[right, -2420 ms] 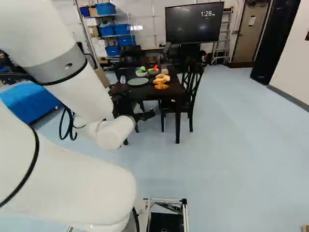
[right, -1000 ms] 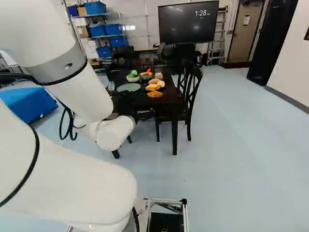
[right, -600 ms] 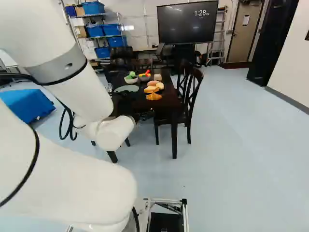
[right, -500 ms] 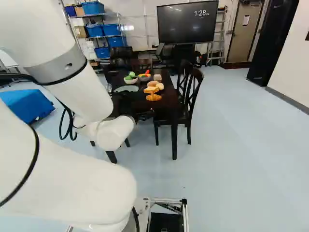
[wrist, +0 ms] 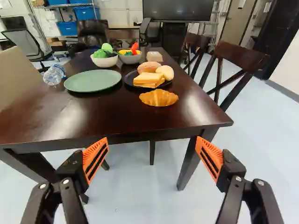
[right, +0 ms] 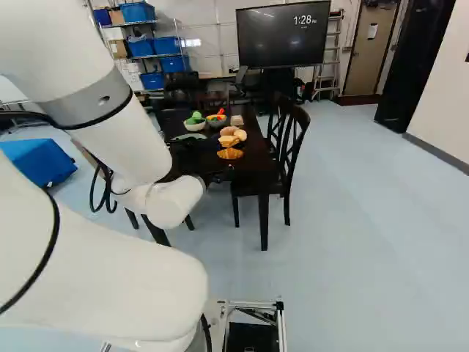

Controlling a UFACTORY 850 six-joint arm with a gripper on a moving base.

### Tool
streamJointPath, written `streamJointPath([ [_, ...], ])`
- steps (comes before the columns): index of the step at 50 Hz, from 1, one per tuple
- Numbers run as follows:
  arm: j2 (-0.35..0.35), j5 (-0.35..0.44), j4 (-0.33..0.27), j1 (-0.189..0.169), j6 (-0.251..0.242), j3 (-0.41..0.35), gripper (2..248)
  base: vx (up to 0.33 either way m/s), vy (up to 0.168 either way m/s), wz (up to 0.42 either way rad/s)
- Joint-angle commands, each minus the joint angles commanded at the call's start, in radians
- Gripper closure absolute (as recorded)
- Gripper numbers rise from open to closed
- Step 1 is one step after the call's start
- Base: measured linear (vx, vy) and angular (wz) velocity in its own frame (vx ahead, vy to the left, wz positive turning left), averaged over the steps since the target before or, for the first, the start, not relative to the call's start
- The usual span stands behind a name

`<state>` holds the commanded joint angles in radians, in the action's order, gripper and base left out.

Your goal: Move the croissant to the empty plate

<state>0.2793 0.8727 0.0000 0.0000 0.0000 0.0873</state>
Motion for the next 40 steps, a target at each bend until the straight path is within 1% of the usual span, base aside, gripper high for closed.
streamJointPath([
  [40,-0.005,0.0,0.0,0.0,0.0,0.006,3,0.006,0.0,-0.001],
])
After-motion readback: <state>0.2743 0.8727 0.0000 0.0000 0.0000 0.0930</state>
